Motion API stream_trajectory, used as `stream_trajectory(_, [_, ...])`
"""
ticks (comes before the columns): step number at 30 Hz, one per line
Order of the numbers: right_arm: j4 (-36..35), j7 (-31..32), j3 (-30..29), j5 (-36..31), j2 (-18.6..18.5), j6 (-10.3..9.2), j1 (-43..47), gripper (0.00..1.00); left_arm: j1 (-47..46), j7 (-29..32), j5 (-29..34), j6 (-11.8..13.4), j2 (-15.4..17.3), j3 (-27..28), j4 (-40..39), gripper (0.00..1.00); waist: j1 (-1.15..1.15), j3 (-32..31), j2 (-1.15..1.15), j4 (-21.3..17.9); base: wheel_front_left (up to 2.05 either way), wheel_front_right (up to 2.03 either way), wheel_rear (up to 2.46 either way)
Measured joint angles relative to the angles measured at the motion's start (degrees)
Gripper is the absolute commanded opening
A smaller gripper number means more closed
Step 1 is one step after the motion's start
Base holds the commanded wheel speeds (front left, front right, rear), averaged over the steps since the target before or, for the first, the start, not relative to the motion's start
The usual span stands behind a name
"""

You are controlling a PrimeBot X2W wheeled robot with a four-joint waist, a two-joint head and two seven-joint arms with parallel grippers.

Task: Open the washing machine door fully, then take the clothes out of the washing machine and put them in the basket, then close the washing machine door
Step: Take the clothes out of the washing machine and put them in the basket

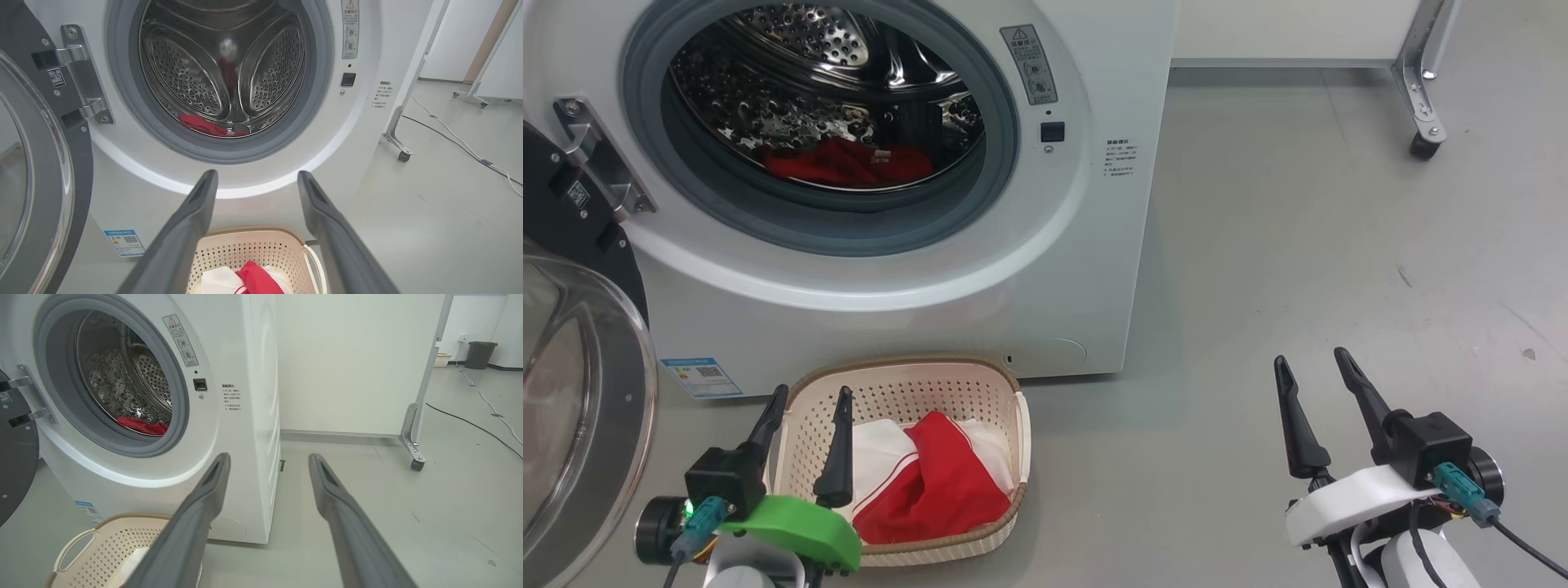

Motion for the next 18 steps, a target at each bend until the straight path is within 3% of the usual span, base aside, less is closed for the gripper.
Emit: stream_trajectory(18, [-1.2,0.0,-0.11,-0.07,0.04,0.08,0.78,1.0,3.57,2.86,0.09,1.35,0.15,-0.35,-7.13,1.0,0.0,0.65,0.0,-0.19,0.0,0.0,0.0])
